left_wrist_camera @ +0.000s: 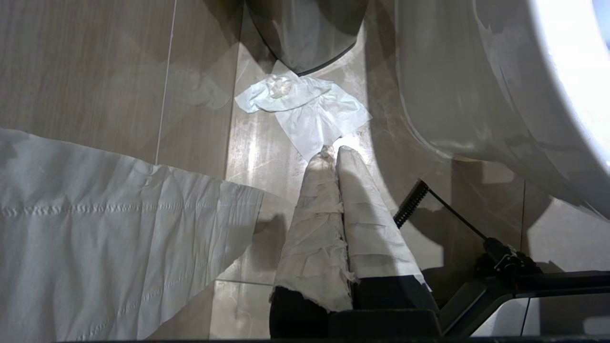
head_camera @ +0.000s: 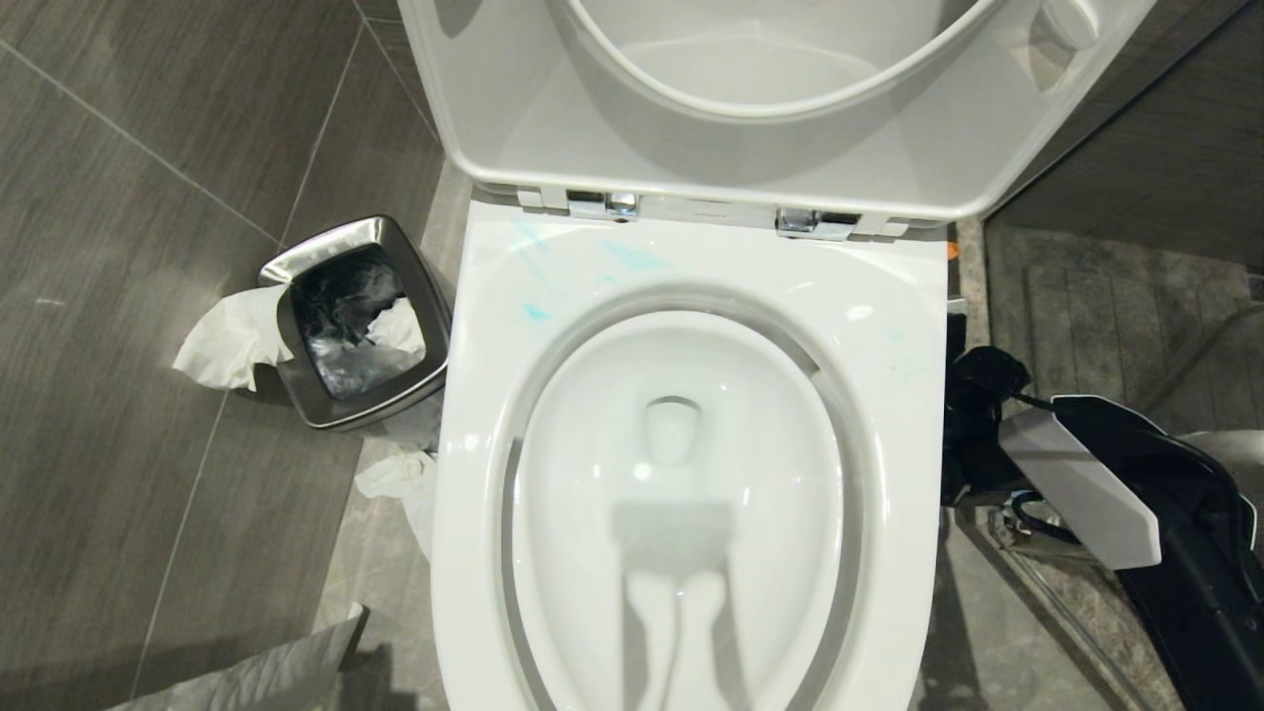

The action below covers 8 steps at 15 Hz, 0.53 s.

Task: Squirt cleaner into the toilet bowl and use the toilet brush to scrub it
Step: Pour in the cleaning agent

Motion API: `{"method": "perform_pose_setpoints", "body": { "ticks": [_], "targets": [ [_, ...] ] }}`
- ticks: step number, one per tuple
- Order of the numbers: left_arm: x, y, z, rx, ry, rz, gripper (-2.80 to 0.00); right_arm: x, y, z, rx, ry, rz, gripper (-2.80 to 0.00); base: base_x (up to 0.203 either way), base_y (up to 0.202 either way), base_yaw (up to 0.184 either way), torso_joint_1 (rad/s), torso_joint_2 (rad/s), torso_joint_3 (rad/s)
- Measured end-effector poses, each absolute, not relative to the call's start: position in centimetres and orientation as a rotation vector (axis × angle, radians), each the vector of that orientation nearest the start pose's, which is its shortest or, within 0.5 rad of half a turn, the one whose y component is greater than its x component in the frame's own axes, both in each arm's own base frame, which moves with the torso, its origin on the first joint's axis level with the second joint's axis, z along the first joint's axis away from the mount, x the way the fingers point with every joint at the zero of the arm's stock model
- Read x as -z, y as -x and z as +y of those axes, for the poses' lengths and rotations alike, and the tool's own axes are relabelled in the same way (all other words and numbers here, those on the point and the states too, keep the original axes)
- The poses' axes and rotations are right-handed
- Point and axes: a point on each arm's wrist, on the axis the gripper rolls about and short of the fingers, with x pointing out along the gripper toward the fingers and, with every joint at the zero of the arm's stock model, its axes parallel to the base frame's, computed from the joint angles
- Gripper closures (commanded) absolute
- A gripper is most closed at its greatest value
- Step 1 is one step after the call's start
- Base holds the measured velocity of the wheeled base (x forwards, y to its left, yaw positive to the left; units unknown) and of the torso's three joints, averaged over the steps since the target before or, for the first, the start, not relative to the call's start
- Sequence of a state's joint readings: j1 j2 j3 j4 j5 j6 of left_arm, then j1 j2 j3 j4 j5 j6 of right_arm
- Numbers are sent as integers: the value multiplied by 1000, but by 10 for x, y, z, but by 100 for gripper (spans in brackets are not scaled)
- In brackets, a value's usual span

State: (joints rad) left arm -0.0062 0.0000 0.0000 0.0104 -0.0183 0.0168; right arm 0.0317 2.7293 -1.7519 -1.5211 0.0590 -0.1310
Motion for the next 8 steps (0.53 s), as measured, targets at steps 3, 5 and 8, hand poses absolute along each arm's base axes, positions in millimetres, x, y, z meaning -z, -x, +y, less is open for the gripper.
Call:
{"method": "perform_pose_setpoints", "body": {
  "ticks": [3, 5, 8],
  "targets": [
    [-74, 23, 0, 24, -17, 11, 0, -69, -526, 18, -51, 137, -565, -280, 0, 0, 0, 0, 0, 0],
    [-74, 23, 0, 25, -17, 11, 0, -69, -527, 18, -51, 136, -575, -280, 0, 0, 0, 0, 0, 0],
    [-74, 23, 0, 25, -16, 11, 0, -66, -531, 18, -52, 135, -572, -280, 0, 0, 0, 0, 0, 0]
  ]
}}
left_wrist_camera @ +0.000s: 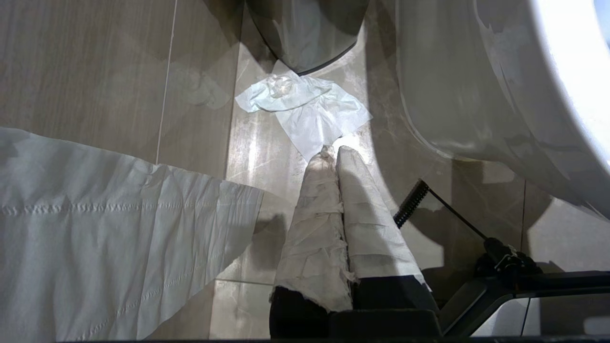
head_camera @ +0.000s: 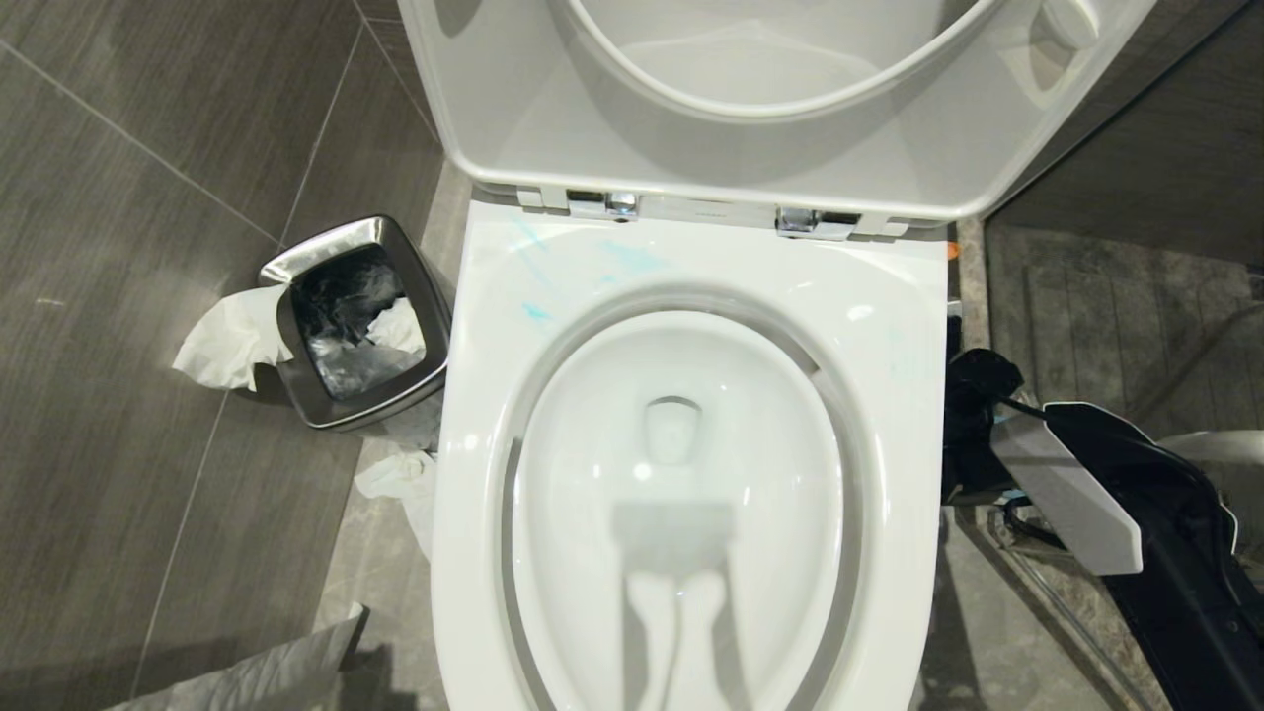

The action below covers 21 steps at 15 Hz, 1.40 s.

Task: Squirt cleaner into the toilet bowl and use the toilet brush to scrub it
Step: Pour in the cleaning agent

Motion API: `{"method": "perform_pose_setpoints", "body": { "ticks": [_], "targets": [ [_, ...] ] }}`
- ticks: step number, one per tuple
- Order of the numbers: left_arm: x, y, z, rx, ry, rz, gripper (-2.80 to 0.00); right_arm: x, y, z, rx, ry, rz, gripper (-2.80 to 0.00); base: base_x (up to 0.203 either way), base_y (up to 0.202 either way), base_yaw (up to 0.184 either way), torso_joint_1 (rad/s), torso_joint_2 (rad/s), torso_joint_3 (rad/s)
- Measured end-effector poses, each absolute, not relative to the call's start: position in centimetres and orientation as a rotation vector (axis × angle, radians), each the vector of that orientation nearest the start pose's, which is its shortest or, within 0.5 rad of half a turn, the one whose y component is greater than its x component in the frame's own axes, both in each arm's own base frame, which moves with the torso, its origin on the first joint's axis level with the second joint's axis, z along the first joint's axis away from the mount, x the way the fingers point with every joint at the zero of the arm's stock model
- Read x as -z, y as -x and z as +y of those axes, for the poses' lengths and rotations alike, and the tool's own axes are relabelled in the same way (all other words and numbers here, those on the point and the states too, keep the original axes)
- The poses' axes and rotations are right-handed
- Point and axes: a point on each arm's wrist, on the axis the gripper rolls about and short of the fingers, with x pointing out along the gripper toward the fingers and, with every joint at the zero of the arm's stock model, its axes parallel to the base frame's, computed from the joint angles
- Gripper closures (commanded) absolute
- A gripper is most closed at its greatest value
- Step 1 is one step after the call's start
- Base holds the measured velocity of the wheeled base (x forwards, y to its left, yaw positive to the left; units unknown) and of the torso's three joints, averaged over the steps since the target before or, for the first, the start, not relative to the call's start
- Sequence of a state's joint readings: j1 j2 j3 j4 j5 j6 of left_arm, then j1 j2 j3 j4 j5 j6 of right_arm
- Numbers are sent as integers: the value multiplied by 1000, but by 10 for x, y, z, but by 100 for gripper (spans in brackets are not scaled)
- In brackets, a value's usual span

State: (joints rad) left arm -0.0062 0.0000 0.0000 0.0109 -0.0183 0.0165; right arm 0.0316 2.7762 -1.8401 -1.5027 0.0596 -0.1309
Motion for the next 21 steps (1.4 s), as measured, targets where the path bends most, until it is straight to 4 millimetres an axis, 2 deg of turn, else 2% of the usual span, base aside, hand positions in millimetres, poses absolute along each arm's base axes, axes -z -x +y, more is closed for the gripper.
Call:
{"method": "perform_pose_setpoints", "body": {
  "ticks": [11, 21],
  "targets": [
    [-74, 23, 0, 24, -17, 10, 0, -55, -545, 19, -78, 135, -552, -280, 0, 0, 0, 0, 0, 0],
    [-74, 23, 0, 24, -17, 10, 0, -77, -542, 20, -115, 150, -609, -280, 0, 0, 0, 0, 0, 0]
  ]
}}
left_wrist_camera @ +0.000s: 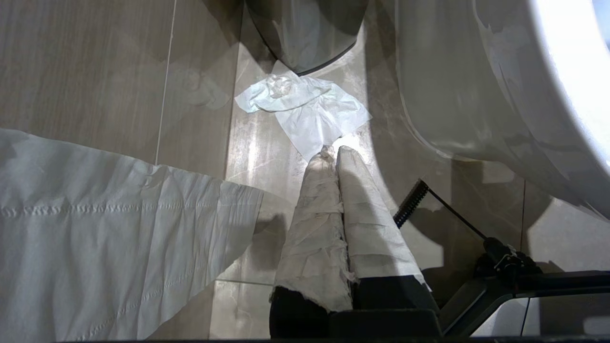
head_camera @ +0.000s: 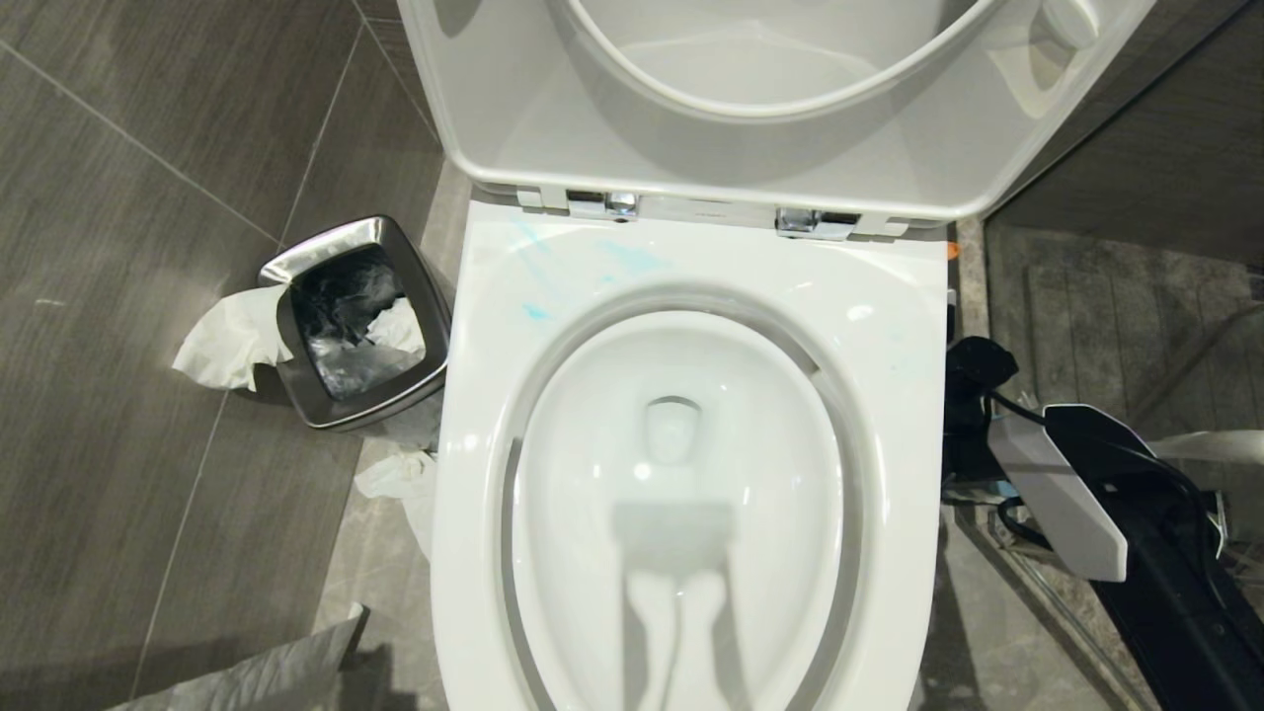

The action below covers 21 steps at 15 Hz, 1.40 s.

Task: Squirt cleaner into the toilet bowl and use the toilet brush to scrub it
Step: Pour in the cleaning agent

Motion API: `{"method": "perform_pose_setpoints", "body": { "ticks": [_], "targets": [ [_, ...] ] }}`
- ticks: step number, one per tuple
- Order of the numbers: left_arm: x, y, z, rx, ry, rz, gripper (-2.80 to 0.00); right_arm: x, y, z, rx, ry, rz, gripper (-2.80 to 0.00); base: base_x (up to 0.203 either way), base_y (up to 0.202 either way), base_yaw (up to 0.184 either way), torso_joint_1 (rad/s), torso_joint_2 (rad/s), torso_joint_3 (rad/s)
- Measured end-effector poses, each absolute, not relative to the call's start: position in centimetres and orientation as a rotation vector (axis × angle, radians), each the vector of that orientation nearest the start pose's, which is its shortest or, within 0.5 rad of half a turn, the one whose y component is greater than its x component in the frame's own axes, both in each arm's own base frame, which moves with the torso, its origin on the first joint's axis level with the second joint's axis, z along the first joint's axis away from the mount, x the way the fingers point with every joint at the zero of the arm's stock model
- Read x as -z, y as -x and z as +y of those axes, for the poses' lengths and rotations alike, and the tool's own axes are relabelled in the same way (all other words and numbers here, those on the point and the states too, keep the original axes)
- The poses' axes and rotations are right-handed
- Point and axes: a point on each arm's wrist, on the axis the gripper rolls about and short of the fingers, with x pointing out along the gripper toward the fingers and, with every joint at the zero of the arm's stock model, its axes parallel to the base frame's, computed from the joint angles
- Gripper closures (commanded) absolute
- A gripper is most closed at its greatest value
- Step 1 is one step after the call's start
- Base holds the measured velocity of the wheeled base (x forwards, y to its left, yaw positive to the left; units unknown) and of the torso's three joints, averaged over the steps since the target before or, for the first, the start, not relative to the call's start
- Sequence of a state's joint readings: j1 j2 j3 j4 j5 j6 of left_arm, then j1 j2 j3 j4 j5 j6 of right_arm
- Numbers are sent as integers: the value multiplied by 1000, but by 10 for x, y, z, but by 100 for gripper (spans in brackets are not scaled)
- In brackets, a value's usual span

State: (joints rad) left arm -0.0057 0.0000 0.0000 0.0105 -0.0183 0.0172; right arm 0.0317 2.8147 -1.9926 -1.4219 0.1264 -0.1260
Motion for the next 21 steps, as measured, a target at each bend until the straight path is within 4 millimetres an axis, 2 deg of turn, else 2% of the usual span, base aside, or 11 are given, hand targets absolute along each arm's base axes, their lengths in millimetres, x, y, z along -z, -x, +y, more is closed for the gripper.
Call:
{"method": "perform_pose_setpoints", "body": {
  "ticks": [19, 20, 21],
  "targets": [
    [-74, 23, 0, 24, -17, 11, 0, -70, -544, 15, -107, 150, -589, -280, 0, 0, 0, 0, 0, 0],
    [-74, 23, 0, 24, -17, 11, 0, -69, -544, 15, -108, 148, -588, 0, 0, 0, 0, 0, 0, 0],
    [-74, 23, 0, 24, -17, 11, 0, -69, -544, 15, -109, 145, -588, 0, 0, 0, 0, 0, 0, 0]
  ]
}}
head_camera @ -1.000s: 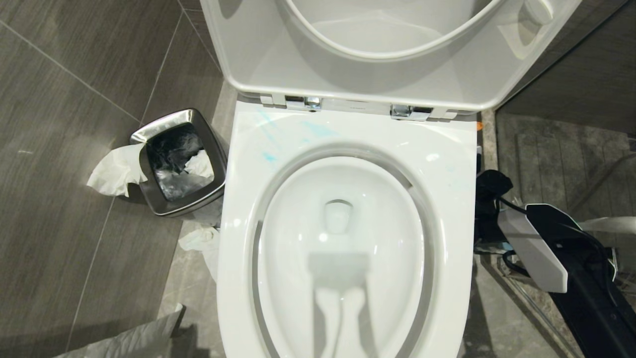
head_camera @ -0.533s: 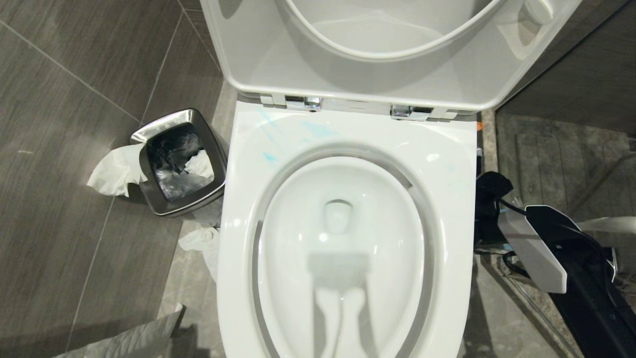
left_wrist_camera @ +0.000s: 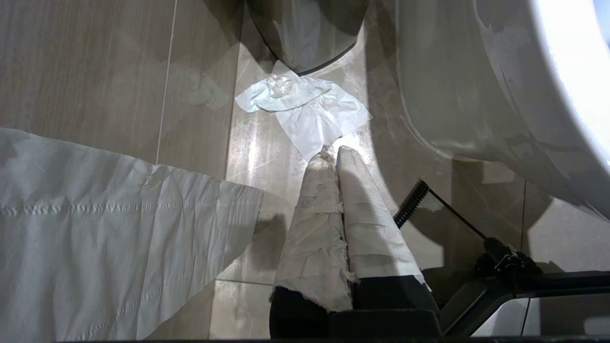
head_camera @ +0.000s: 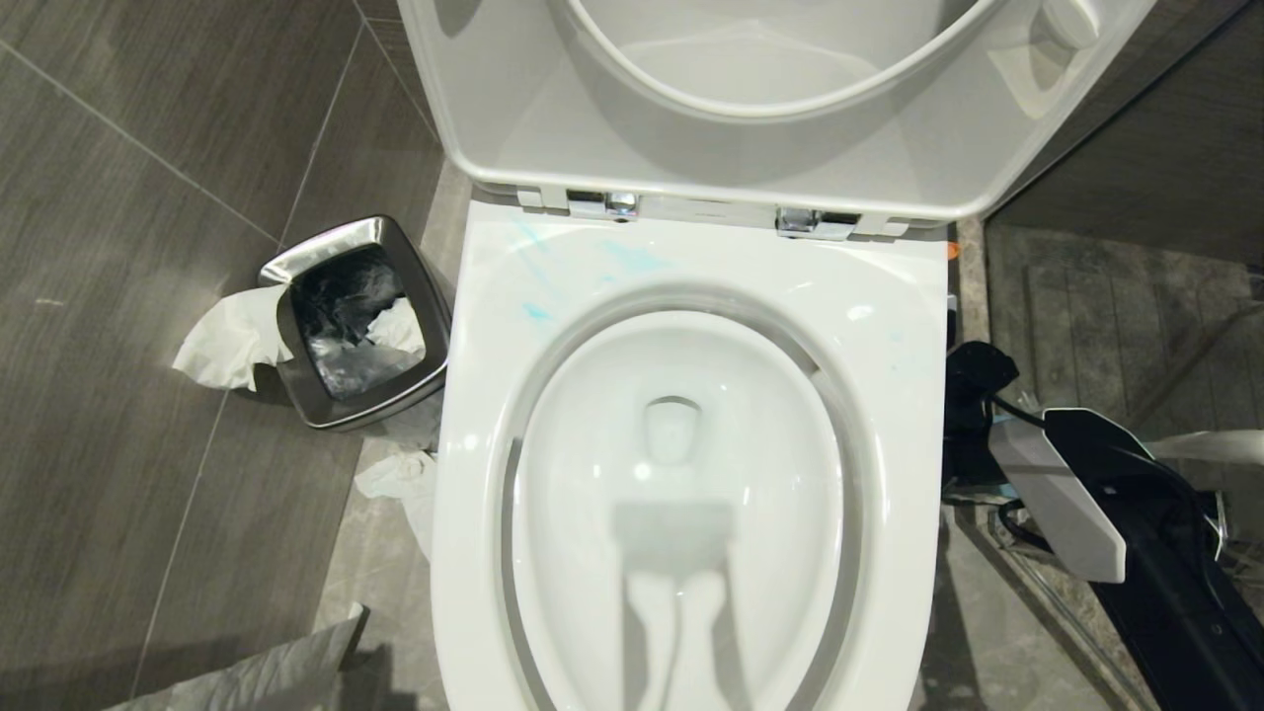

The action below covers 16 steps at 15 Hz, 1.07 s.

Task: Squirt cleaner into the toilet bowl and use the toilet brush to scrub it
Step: Pour in the cleaning agent

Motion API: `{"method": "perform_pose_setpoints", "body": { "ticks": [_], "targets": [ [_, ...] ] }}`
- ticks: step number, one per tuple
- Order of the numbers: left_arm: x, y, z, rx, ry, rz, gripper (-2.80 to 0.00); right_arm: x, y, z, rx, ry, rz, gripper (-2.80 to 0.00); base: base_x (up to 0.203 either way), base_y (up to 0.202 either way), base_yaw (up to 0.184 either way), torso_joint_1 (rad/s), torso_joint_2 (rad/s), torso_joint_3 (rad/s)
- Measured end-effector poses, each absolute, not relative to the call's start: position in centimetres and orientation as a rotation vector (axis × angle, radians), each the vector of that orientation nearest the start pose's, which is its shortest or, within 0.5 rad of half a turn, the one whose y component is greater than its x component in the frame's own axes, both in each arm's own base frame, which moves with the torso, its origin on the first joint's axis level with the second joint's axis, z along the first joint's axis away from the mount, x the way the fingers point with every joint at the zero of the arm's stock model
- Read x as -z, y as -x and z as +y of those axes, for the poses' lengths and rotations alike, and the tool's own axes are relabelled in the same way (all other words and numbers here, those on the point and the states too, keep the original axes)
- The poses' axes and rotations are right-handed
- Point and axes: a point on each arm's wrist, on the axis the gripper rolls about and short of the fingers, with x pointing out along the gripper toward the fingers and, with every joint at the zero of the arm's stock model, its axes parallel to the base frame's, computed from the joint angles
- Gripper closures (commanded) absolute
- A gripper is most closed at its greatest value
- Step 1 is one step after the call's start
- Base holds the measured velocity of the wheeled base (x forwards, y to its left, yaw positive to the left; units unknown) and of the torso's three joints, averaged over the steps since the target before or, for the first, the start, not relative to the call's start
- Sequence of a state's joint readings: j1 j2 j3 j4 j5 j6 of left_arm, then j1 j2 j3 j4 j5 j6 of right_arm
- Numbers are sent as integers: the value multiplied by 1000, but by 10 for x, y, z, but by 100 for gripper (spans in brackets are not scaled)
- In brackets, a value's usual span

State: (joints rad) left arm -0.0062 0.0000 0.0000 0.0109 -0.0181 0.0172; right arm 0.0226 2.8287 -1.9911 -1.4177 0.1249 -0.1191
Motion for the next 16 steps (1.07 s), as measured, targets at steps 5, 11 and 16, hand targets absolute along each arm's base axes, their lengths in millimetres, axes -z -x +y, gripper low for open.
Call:
{"method": "perform_pose_setpoints", "body": {
  "ticks": [5, 11, 16],
  "targets": [
    [-74, 23, 0, 25, -17, 10, 0, -70, -544, 15, -109, 142, -591, 0, 0, 0, 0, 0, 0, 0],
    [-74, 23, 0, 25, -17, 10, 0, -71, -543, 13, -103, 143, -595, 0, 0, 0, 0, 0, 0, 0],
    [-74, 23, 0, 24, -17, 10, 0, -59, -532, 10, -103, 140, -509, 0, 0, 0, 0, 0, 0, 0]
  ]
}}
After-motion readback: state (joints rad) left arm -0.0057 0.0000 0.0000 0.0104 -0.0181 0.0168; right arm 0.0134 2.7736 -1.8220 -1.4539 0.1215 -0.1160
